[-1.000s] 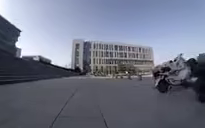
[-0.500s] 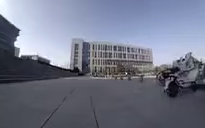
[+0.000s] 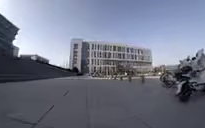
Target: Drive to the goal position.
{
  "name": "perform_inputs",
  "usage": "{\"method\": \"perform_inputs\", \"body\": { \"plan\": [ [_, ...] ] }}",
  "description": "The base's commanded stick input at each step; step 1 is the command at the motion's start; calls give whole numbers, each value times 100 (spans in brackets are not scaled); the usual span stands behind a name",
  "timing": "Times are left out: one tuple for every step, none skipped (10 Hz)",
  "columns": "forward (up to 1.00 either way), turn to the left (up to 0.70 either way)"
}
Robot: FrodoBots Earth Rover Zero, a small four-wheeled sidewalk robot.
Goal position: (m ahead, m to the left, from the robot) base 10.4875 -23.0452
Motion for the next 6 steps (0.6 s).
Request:
{"method": "perform_inputs", "body": {
  "plan": [
    [100, 1],
    [100, 1],
    [100, 1],
    [100, 14],
    [100, 41],
    [100, 28]
  ]
}}
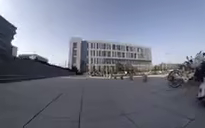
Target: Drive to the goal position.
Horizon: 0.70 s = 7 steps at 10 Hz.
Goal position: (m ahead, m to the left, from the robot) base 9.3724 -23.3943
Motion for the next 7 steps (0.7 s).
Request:
{"method": "perform_inputs", "body": {
  "plan": [
    [100, 1],
    [100, 1],
    [100, 1],
    [100, 1],
    [100, 1],
    [100, 1],
    [100, 1]
  ]
}}
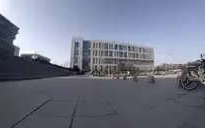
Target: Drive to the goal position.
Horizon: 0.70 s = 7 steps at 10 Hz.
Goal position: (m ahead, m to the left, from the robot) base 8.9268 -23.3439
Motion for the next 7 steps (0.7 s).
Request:
{"method": "perform_inputs", "body": {
  "plan": [
    [100, 1],
    [100, 1],
    [100, 1],
    [100, 1],
    [100, 1],
    [100, 1],
    [100, 1]
  ]
}}
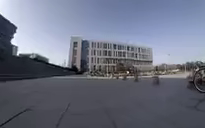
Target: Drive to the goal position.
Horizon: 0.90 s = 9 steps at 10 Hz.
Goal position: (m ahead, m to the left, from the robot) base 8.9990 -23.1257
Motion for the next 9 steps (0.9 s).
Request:
{"method": "perform_inputs", "body": {
  "plan": [
    [100, 1],
    [100, 1],
    [100, 1],
    [100, 1],
    [100, 1],
    [100, 1],
    [100, 1],
    [100, 1],
    [100, 1]
  ]
}}
